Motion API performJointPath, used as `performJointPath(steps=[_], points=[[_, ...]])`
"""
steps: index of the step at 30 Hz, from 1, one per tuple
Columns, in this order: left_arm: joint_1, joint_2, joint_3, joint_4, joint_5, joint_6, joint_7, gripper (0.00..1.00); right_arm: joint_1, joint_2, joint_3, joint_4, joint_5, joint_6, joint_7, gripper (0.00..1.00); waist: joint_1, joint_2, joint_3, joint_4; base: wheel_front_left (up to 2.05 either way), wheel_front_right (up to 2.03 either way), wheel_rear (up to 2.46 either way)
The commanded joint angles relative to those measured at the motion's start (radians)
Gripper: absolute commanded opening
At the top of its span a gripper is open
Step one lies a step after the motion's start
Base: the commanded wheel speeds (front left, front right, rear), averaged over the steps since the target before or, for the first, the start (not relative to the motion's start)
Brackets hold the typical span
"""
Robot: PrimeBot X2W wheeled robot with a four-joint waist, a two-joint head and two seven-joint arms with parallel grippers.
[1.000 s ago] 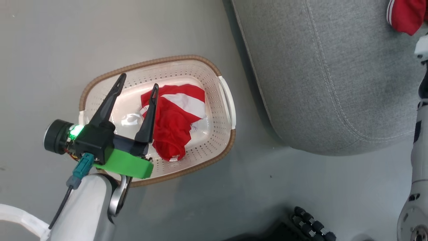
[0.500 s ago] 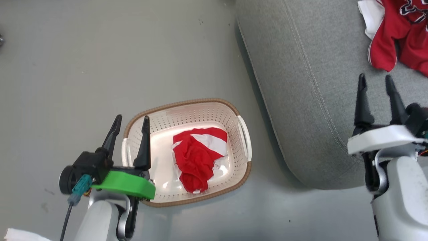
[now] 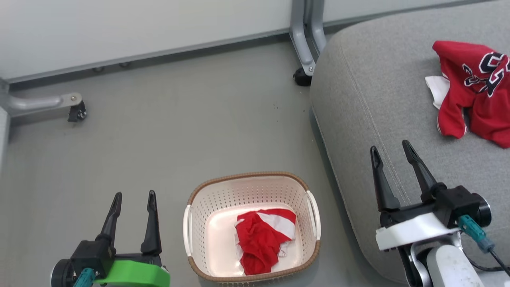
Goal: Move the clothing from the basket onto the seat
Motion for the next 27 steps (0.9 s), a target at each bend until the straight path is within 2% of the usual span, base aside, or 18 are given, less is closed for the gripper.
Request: performJointPath(steps=[1, 7, 13, 27], points=[[0.029, -0.002, 0.004, -0.024, 0.014, -0.010, 0.000, 1.00, 0.035, 0.000, -0.003, -0.020, -0.009, -0.001, -0.003, 1.00, 0.0001, 0.0000, -0.103, 0.060, 0.00, 0.00, 0.00], [0.107, -0.002, -0.008, -0.110, -0.019, -0.005, 0.000, 1.00, 0.134, 0.012, -0.035, -0.082, -0.038, -0.001, -0.003, 1.00, 0.0001, 0.0000, -0.140, 0.083, 0.00, 0.00, 0.00], [0.165, -0.002, -0.008, -0.147, -0.019, -0.016, 0.000, 1.00, 0.209, 0.019, -0.029, -0.082, -0.053, -0.001, -0.003, 1.00, 0.0001, 0.0000, -0.162, 0.086, 0.00, 0.00, 0.00], [0.164, -0.002, -0.016, -0.142, 0.006, -0.002, 0.000, 1.00, 0.216, 0.023, -0.024, -0.069, -0.022, -0.001, -0.003, 1.00, 0.0001, 0.0000, -0.174, 0.102, 0.00, 0.00, 0.00]])
